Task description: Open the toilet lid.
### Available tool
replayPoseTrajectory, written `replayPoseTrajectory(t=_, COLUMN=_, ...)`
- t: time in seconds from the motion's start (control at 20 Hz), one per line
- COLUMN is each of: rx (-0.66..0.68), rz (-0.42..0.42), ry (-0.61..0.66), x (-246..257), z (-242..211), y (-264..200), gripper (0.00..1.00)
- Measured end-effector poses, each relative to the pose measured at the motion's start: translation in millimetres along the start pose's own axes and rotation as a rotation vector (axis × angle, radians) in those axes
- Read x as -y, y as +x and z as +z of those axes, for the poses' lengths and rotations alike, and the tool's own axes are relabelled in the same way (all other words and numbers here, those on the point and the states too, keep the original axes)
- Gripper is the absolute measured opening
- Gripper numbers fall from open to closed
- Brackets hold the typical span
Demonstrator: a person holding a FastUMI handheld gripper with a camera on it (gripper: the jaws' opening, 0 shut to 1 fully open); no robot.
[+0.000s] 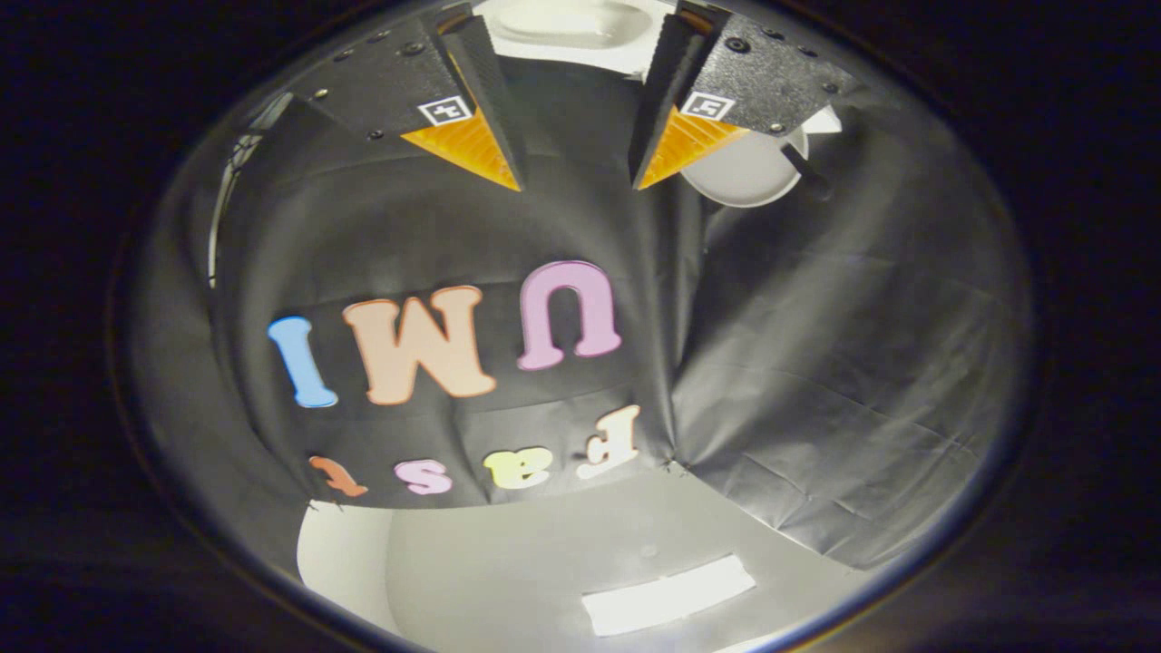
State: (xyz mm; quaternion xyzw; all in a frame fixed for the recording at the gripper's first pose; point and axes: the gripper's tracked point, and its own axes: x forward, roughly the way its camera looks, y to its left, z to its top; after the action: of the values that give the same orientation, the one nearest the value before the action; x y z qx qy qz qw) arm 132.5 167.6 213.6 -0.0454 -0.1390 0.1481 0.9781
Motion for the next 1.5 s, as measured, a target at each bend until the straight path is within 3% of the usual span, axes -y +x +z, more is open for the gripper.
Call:
replayPoseTrajectory(t=0.2, rx=-0.042, rz=-0.128, ry=-0.013, x=71, z=-6, y=-45, gripper=0.6)
replayPoseTrajectory(t=0.35, rx=-0.078, rz=-0.173, ry=-0.01, x=111, z=-15, y=-74, gripper=0.55)
replayPoseTrajectory(t=0.55, rx=-0.16, rz=-0.192, ry=-0.017, x=147, z=-39, y=-104, gripper=0.46)
replayPoseTrajectory(t=1.0, rx=-0.222, rz=-0.221, ry=-0.016, x=216, z=-69, y=-141, gripper=0.4)
replayPoseTrajectory(t=1.5, rx=-0.293, rz=-0.226, ry=0.036, x=266, z=-104, y=-149, gripper=0.38)
